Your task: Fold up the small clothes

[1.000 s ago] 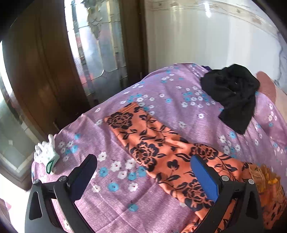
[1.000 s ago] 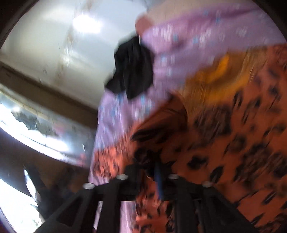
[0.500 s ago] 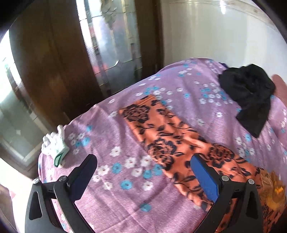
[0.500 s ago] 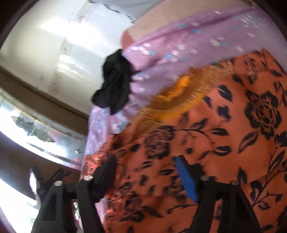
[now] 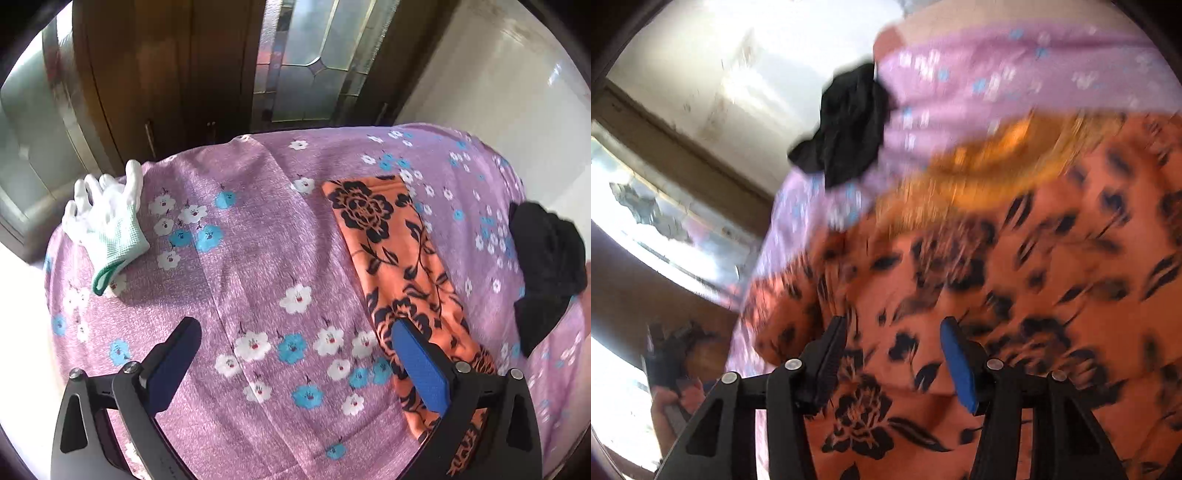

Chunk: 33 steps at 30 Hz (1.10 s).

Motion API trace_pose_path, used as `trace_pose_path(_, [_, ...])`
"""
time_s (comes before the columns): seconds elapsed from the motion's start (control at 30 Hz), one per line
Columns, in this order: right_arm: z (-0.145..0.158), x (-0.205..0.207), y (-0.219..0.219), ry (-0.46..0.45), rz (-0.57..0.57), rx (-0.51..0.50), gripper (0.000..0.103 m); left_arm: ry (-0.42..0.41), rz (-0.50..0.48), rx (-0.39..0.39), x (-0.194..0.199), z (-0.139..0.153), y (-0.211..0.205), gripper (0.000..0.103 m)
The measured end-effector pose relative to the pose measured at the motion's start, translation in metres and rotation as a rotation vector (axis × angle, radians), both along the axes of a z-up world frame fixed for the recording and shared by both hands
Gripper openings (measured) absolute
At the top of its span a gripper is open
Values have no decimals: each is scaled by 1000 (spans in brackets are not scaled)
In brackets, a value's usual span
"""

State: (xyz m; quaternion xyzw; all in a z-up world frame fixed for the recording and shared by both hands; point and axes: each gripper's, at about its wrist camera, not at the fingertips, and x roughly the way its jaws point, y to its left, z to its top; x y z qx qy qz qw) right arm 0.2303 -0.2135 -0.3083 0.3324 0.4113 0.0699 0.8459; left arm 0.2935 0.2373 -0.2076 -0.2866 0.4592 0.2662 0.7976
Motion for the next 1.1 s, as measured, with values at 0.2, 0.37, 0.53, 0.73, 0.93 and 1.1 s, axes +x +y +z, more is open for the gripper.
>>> trace_pose_path(0.2, [-12, 7, 10, -11, 18, -56, 57, -55, -37, -152, 17, -19, 15, 54])
trace_pose_path(0.37, [-13, -15, -4, -63, 22, 22, 57, -97, -117, -244, 37, -29, 3, 50])
trace_pose_path(0.53, [-3, -12, 15, -83, 39, -83, 57, -57, -128, -279, 53, -47, -1, 51])
trace_pose_path(0.73, [-5, -23, 6, -114, 26, -30, 57, -126, -127, -319, 70, -51, 8, 52])
trace_pose_path(0.93, [-6, -25, 4, -134, 18, -7, 57, -142, -182, -280, 90, -50, 3, 48])
trace_pose_path(1.1, [-8, -27, 1, -144, 15, 20, 57, -122, -197, -257, 93, -53, 0, 6])
